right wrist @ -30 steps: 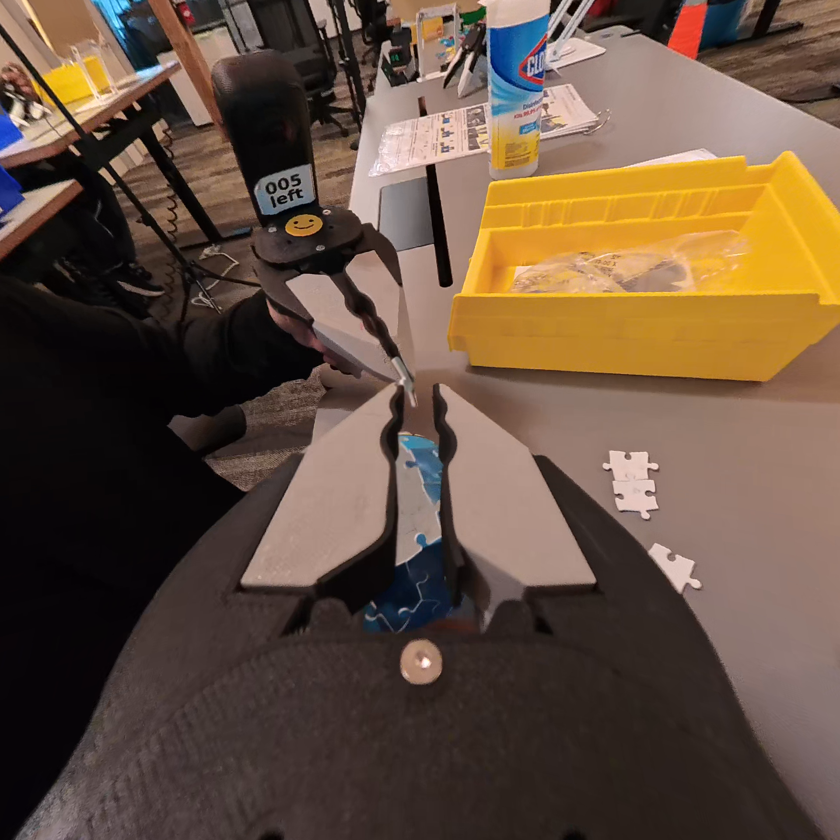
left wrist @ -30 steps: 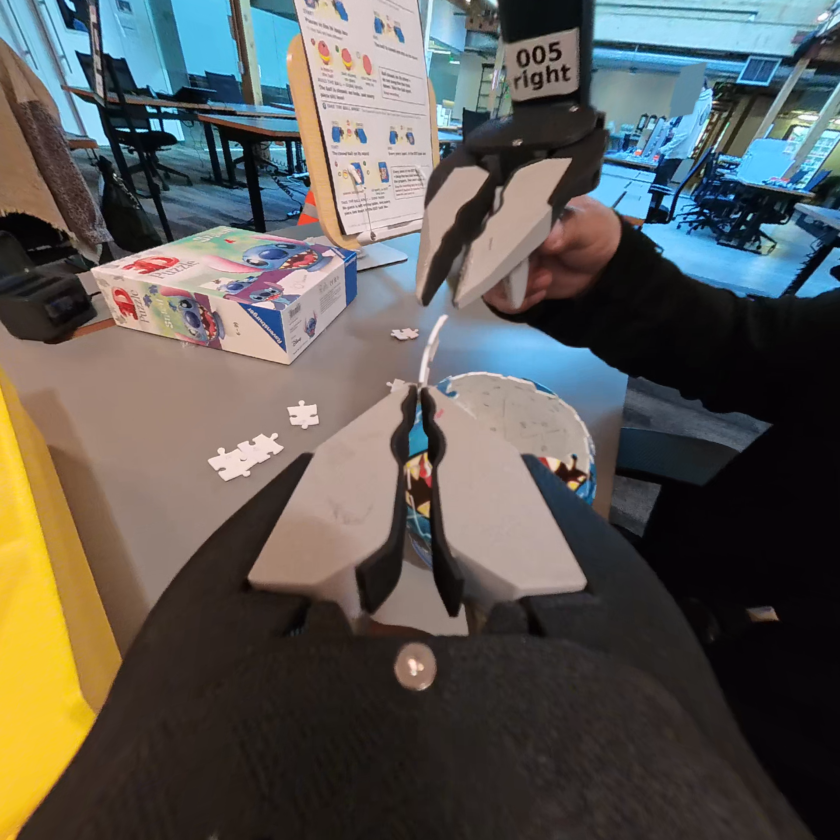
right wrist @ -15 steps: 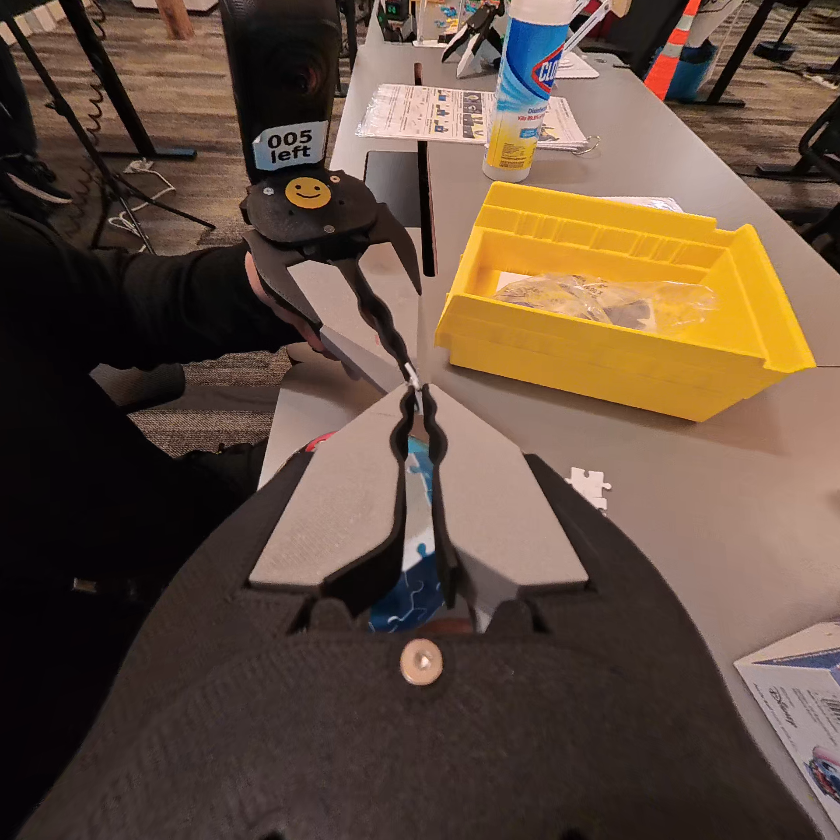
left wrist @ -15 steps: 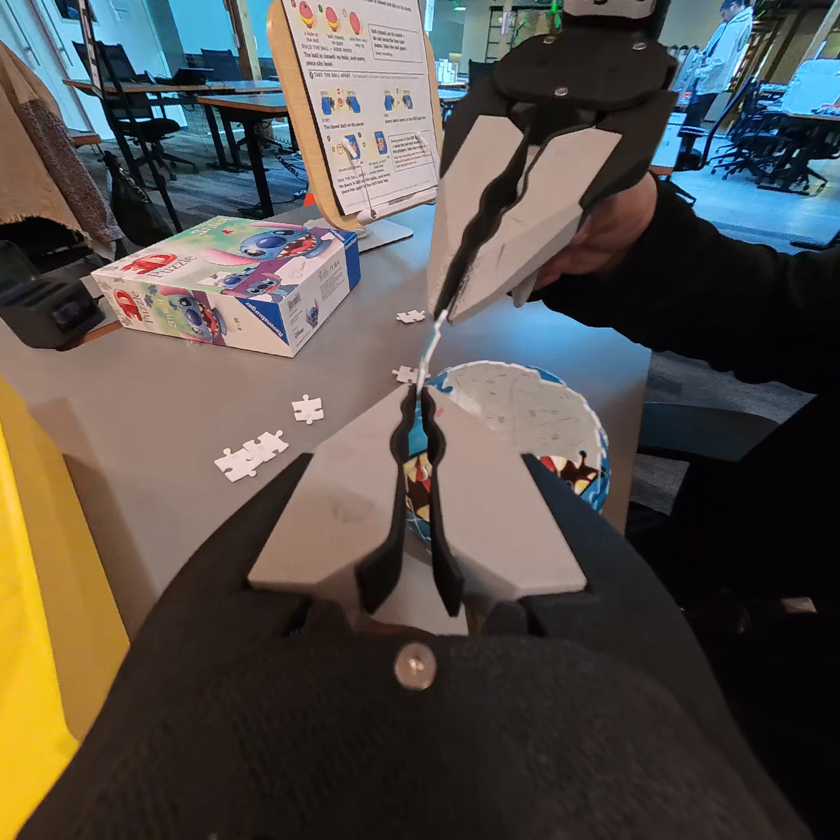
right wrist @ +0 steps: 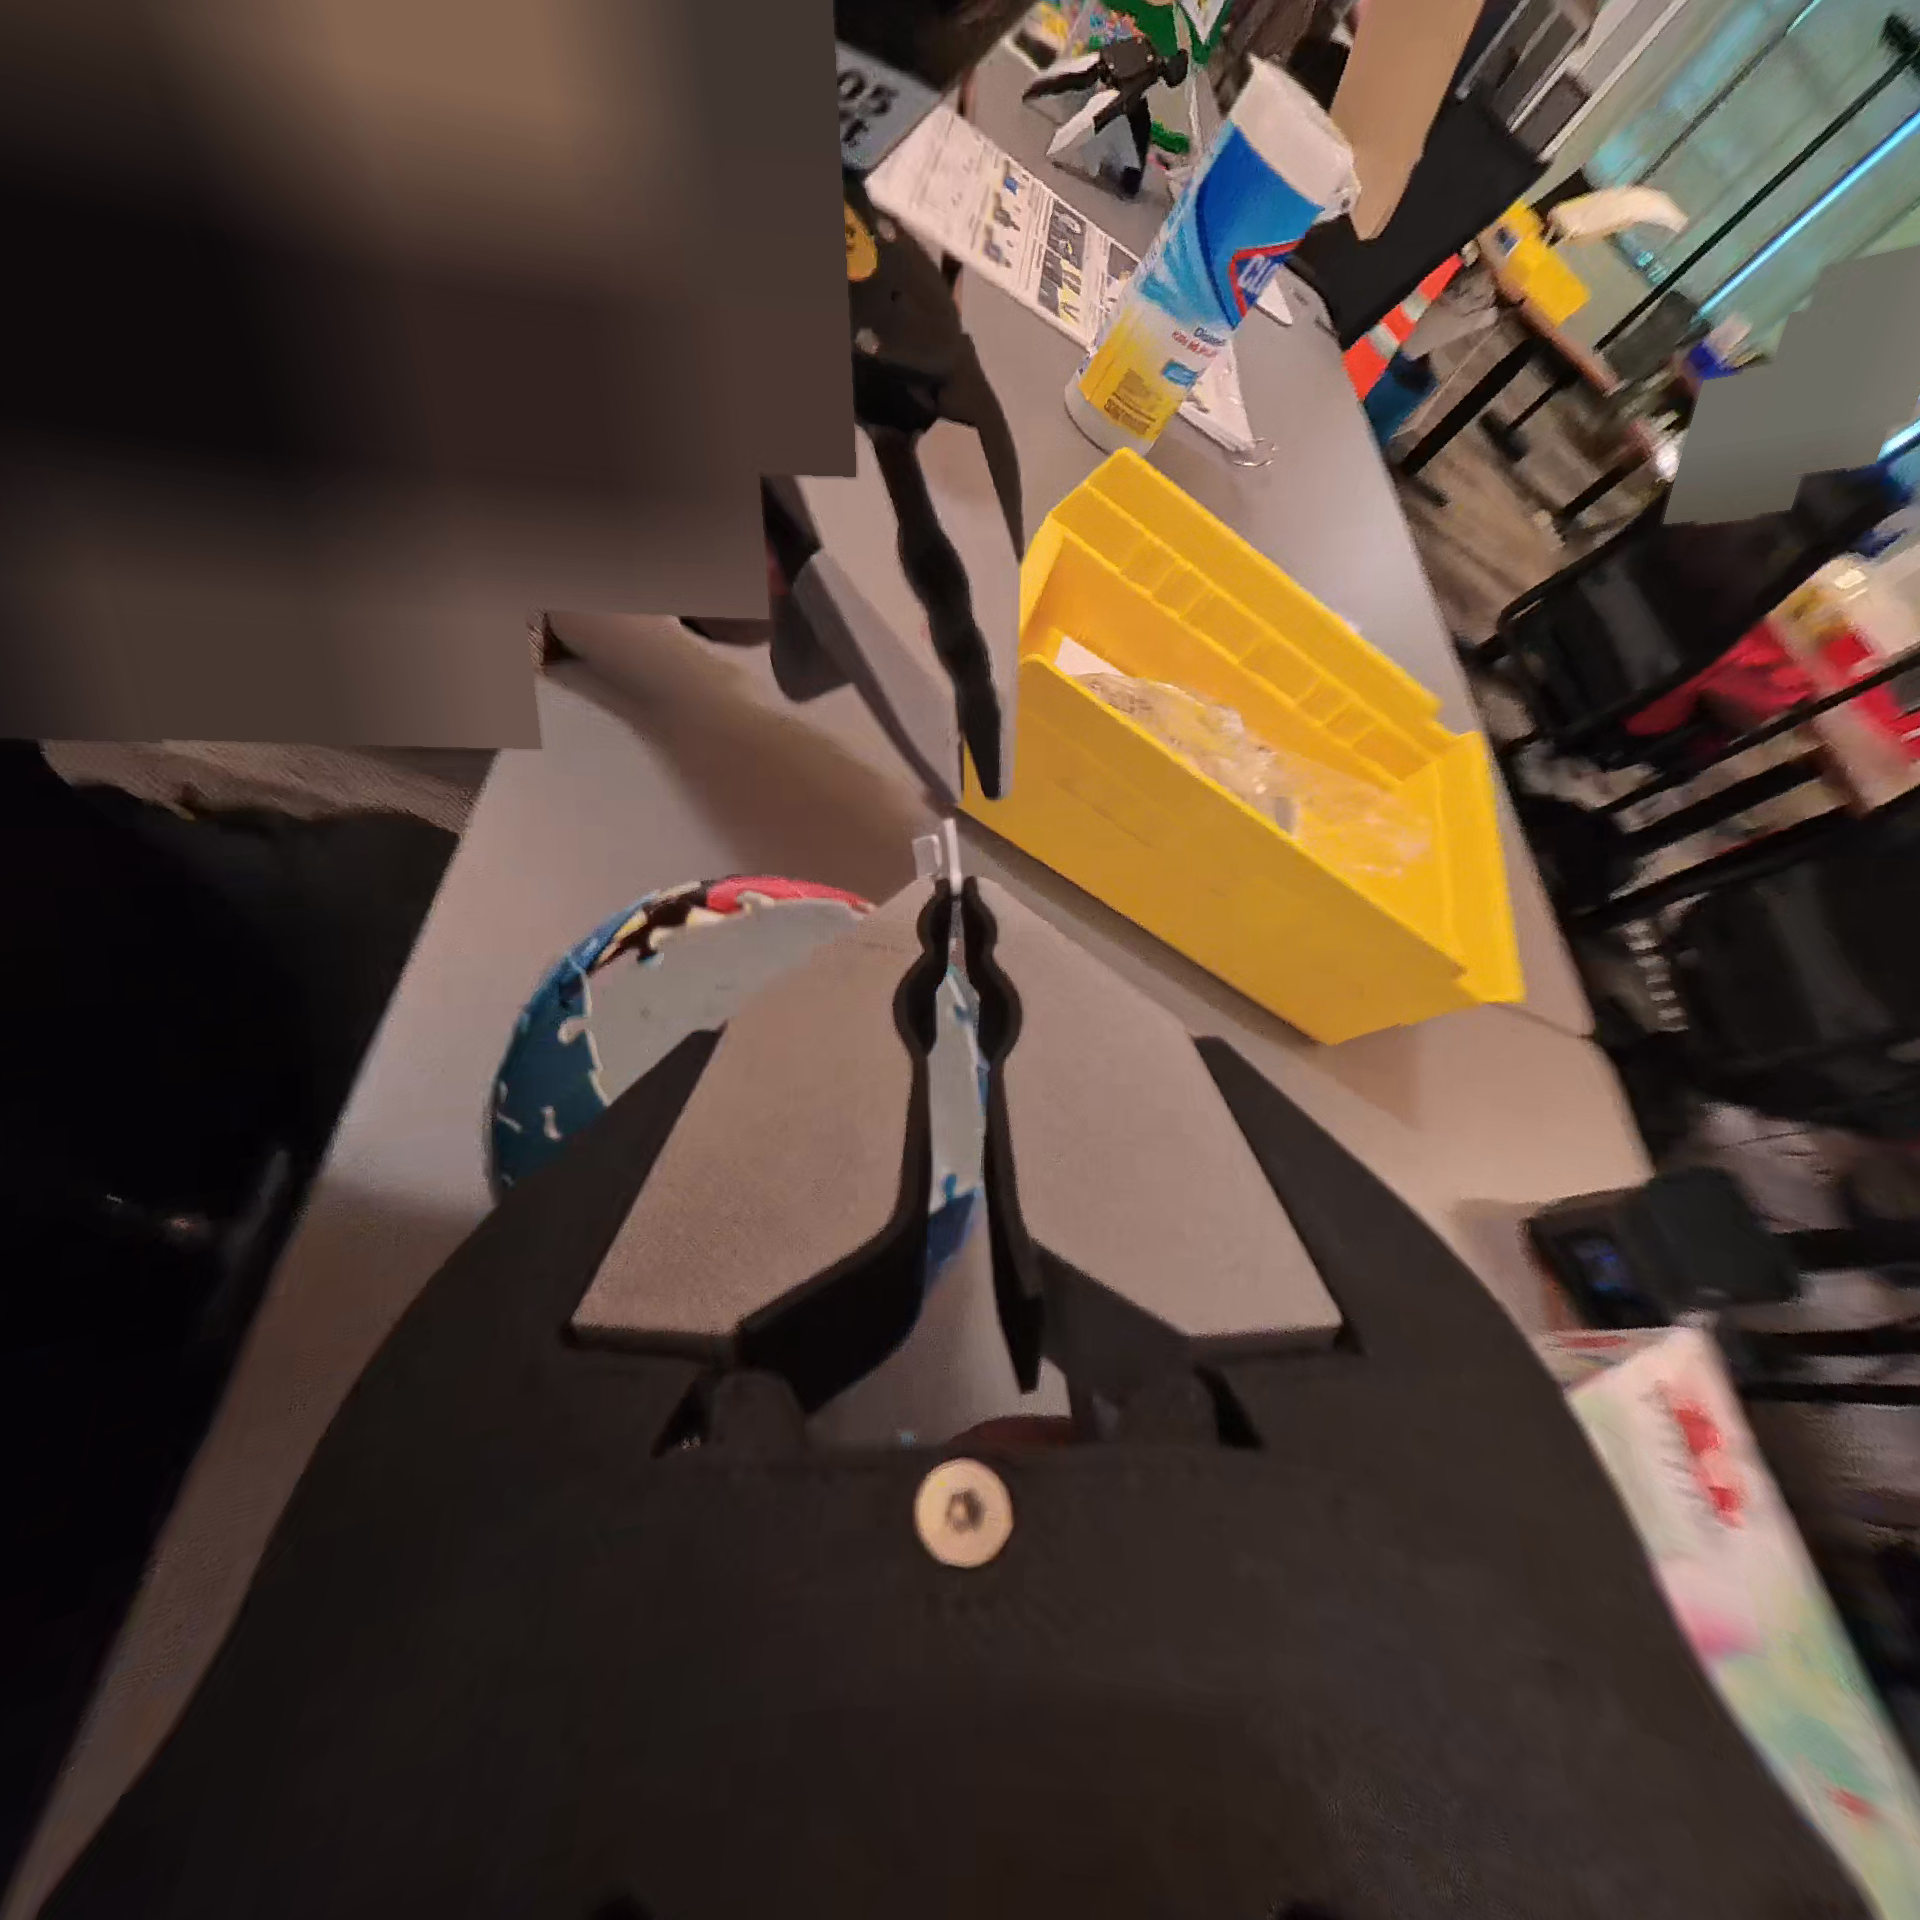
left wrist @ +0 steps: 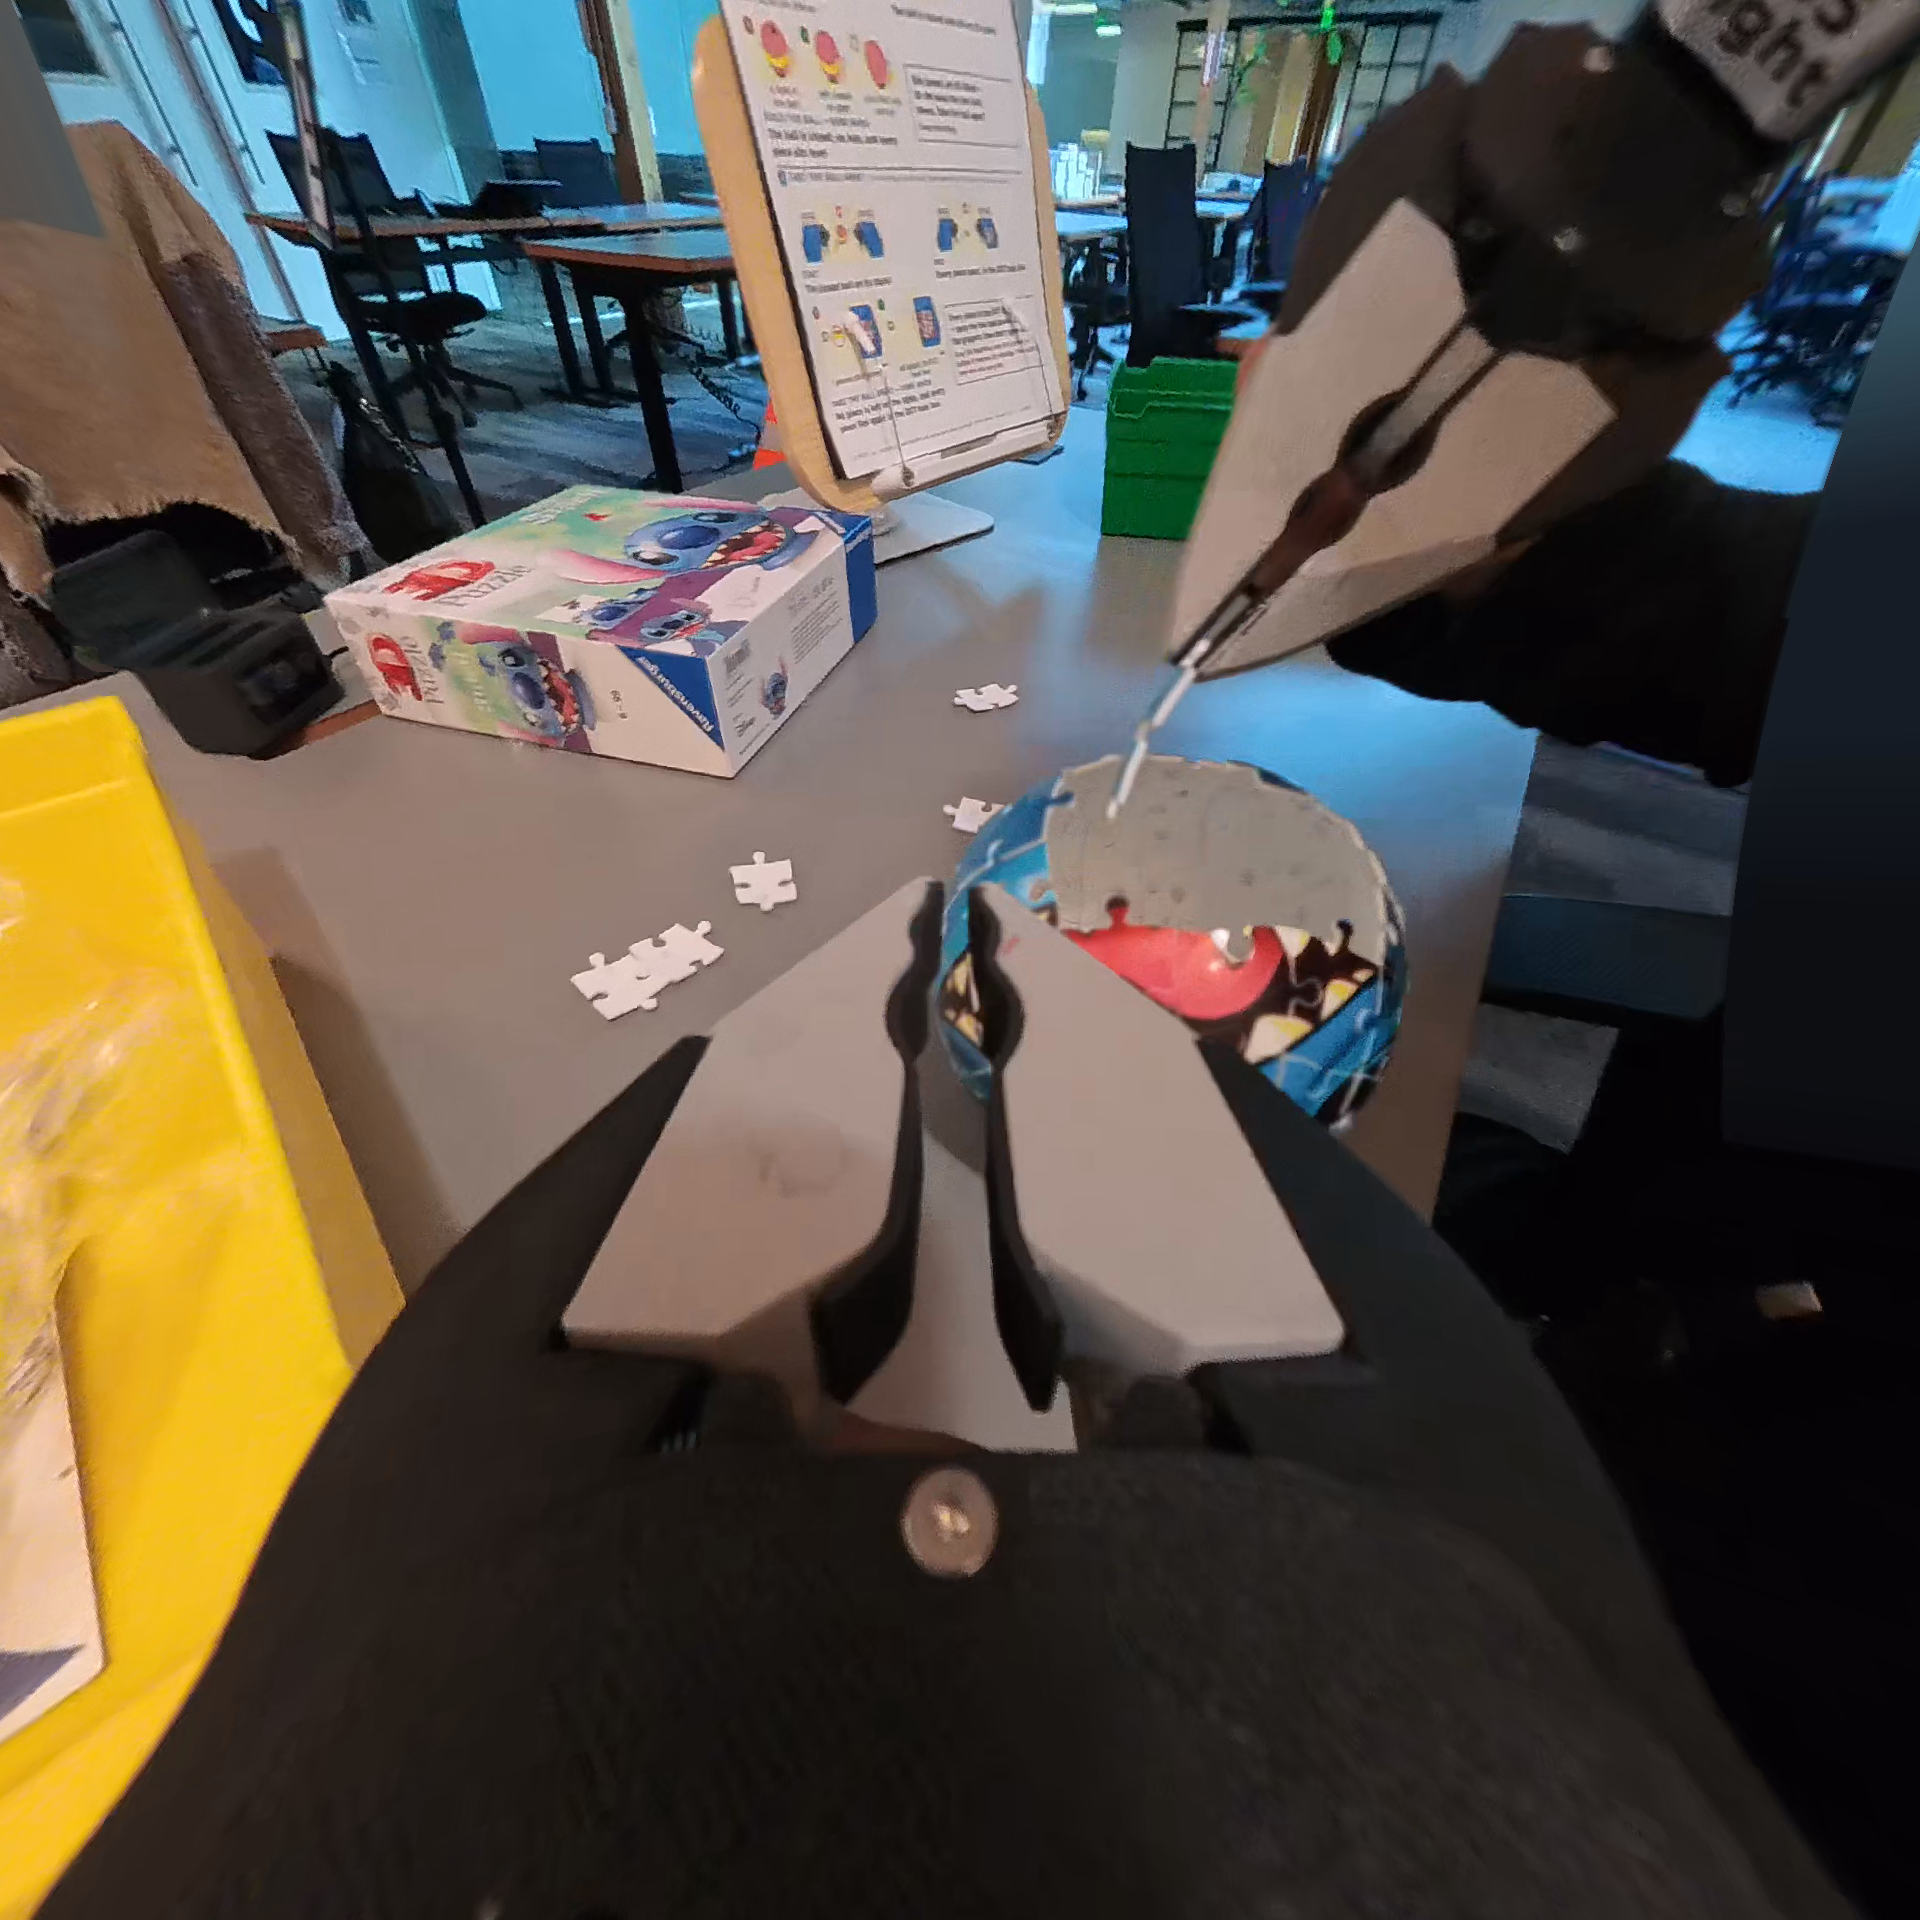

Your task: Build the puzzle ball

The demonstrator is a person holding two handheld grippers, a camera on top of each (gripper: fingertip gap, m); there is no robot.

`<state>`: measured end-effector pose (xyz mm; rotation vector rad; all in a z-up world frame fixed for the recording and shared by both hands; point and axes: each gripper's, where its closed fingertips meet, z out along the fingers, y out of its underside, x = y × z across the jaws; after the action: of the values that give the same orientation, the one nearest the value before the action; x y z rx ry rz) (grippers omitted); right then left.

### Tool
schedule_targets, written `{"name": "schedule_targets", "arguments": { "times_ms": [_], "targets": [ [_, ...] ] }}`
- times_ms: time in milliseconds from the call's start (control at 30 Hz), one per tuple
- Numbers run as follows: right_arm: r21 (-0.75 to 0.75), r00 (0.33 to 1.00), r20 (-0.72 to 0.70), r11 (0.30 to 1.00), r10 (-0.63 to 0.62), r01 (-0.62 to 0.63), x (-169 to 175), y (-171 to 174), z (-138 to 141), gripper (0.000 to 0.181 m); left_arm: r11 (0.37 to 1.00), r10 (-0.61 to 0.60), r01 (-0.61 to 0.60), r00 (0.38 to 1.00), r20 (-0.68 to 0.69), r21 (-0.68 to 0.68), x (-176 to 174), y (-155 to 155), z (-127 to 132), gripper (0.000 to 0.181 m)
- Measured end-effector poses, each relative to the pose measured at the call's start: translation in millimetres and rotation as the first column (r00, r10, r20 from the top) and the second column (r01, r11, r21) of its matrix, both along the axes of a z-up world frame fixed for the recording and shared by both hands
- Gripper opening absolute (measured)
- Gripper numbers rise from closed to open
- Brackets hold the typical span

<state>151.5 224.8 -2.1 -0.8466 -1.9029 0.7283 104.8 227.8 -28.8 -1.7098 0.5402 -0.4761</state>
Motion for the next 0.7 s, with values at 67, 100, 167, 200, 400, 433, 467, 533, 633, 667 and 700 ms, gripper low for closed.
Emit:
{"name": "schedule_targets", "arguments": {
  "times_ms": [67, 100, 167, 200, 400, 433, 467, 533, 633, 667, 700],
  "targets": [
    [0.117, 1.000, -0.023, 0.993, -0.022, 0.024, -0.4, 1.6, -0.6, 0.000, 1.000, -0.002, 0.002, 0.999, 0.039, -0.005, -4.6, -0.5, -2.6, 0.002],
    [0.164, 0.999, -0.034, 0.986, -0.010, 0.015, -0.5, -0.4, 0.0, 0.000, 1.000, 0.000, 0.001, 0.999, 0.046, -0.010, -6.6, 0.4, -5.0, 0.004],
    [0.273, 0.997, -0.057, 0.961, 0.061, -0.043, 1.7, -9.8, 1.8, 0.000, 1.000, 0.005, -0.005, 0.999, 0.042, -0.002, -10.6, 1.9, -8.9, 0.005],
    [0.347, 0.993, -0.066, 0.935, 0.100, -0.071, 3.6, -14.1, 2.1, 0.000, 1.000, -0.001, 0.000, 0.999, 0.035, 0.007, -11.2, 1.4, -10.5, 0.006],
    [0.733, 0.983, -0.046, 0.674, 0.177, -0.087, 2.0, -22.9, -3.8, 0.000, 0.996, -0.084, 0.084, 0.996, 0.000, 0.003, -4.4, -4.7, -20.4, 0.019],
    [0.756, 0.984, -0.027, 0.648, 0.175, -0.095, 0.9, -23.0, -6.6, 0.000, 0.995, -0.104, 0.104, 0.995, 0.003, 0.009, -1.6, -6.2, -20.2, 0.020],
    [0.775, 0.986, -0.012, 0.624, 0.168, -0.097, -0.7, -21.3, -8.9, 0.000, 0.993, -0.120, 0.120, 0.993, 0.003, 0.016, 0.7, -7.6, -19.6, 0.020],
    [0.809, 0.988, 0.012, 0.580, 0.156, -0.102, -3.3, -17.0, -13.5, 0.000, 0.991, -0.135, 0.135, 0.991, -0.009, 0.026, 2.6, -8.8, -20.3, 0.020],
    [0.835, 0.988, 0.045, 0.538, 0.147, -0.118, -5.2, -14.7, -21.6, 0.000, 0.991, -0.130, 0.130, 0.991, -0.030, 0.028, 0.9, -8.9, -23.0, 0.020],
    [0.839, 0.988, 0.055, 0.529, 0.147, -0.125, -5.6, -15.3, -24.3, 0.000, 0.991, -0.127, 0.128, 0.991, -0.031, 0.029, 0.4, -9.1, -23.4, 0.020],
    [0.846, 0.988, 0.061, 0.518, 0.143, -0.127, -6.3, -15.2, -26.5, 0.000, 0.991, -0.128, 0.129, 0.991, -0.030, 0.029, 0.2, -9.5, -23.7, 0.020]
  ]
}}
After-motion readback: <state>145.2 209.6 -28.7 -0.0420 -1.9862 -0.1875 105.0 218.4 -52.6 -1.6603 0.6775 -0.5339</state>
